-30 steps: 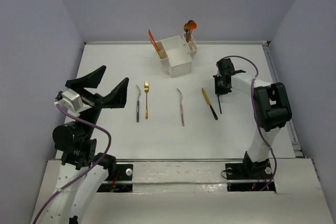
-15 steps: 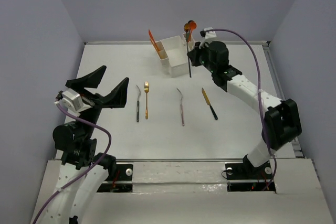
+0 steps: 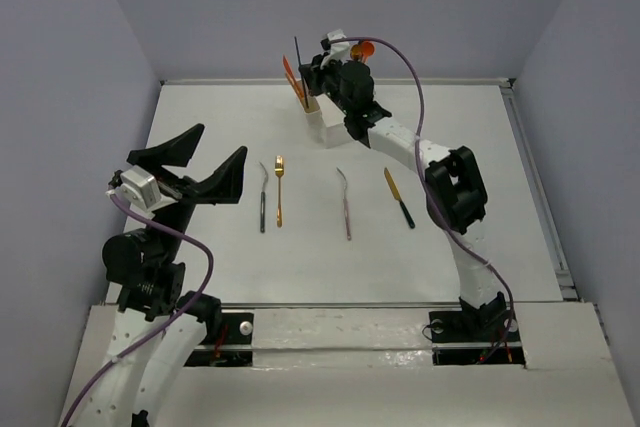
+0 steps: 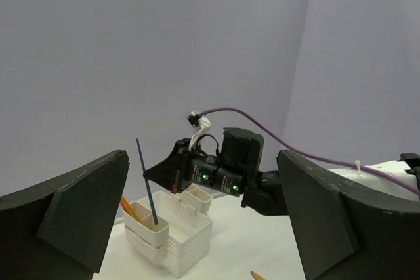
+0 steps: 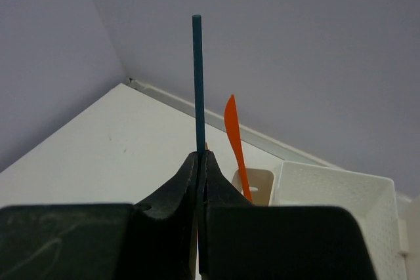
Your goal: Sort the eating utensils into containers
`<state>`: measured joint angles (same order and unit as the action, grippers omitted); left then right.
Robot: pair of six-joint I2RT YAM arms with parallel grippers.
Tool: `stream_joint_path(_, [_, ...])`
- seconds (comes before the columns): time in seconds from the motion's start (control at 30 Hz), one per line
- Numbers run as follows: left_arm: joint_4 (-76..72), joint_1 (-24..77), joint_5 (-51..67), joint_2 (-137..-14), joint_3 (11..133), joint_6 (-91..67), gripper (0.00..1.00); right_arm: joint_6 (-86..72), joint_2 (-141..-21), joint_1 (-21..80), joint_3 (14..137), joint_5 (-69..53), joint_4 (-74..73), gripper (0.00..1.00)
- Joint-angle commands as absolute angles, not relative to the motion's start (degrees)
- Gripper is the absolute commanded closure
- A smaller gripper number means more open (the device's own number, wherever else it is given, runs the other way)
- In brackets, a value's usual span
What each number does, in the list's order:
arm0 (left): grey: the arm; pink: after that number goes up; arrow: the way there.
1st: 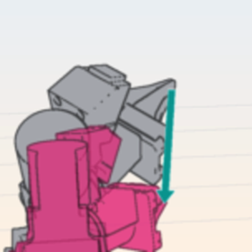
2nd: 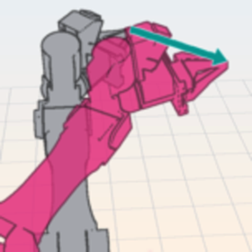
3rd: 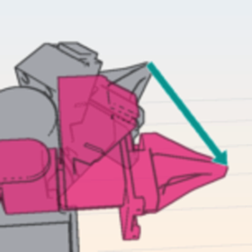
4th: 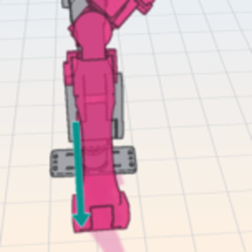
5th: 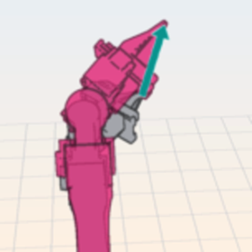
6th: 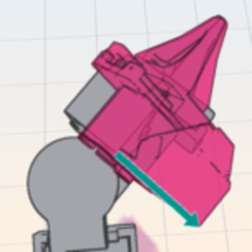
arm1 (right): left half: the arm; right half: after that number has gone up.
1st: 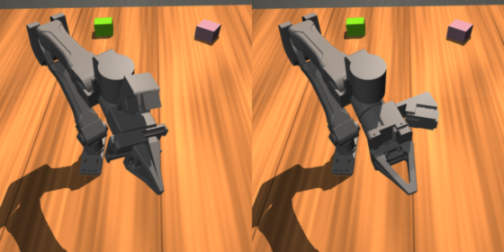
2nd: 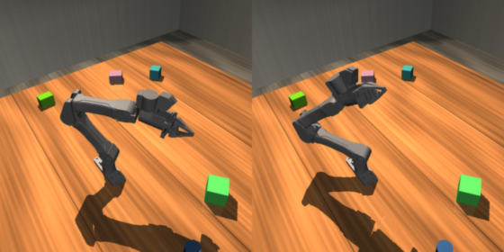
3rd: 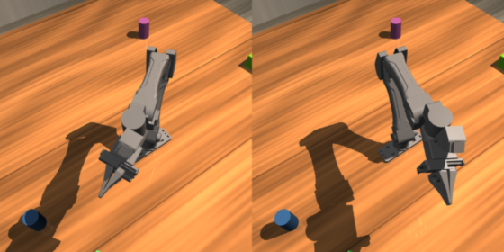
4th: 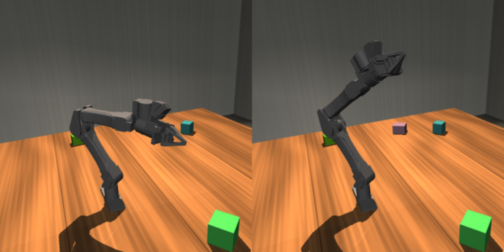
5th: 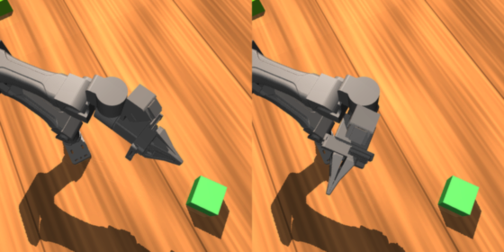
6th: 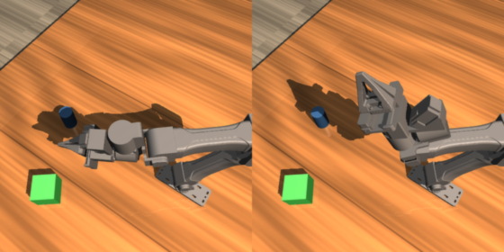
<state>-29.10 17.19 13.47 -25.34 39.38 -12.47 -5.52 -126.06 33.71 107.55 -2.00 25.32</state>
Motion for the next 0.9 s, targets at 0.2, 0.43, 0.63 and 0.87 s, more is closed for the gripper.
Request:
stream_joint_path(0.2, [-32.2,17.4,13.9,-26.7,41.1,-12.0,0.01,-0.8,-133.7,33.4,118.3,-1.7,29.5,1.00])
stream_joint_path(0.43, [-32.2,17.4,13.8,-26.9,41.1,-11.9,0.01,1.8,-135.9,33.4,117.8,-1.3,29.6,1.00])
stream_joint_path(0.63, [-32.2,17.4,13.9,-27.0,41.0,-11.9,0.01,2.5,-133.3,33.4,112.0,-1.7,32.1,0.90])
stream_joint_path(0.87, [-32.2,17.4,14.0,-26.7,41.0,-12.0,0.01,1.9,-127.9,33.4,106.4,-2.7,34.4,0.58])
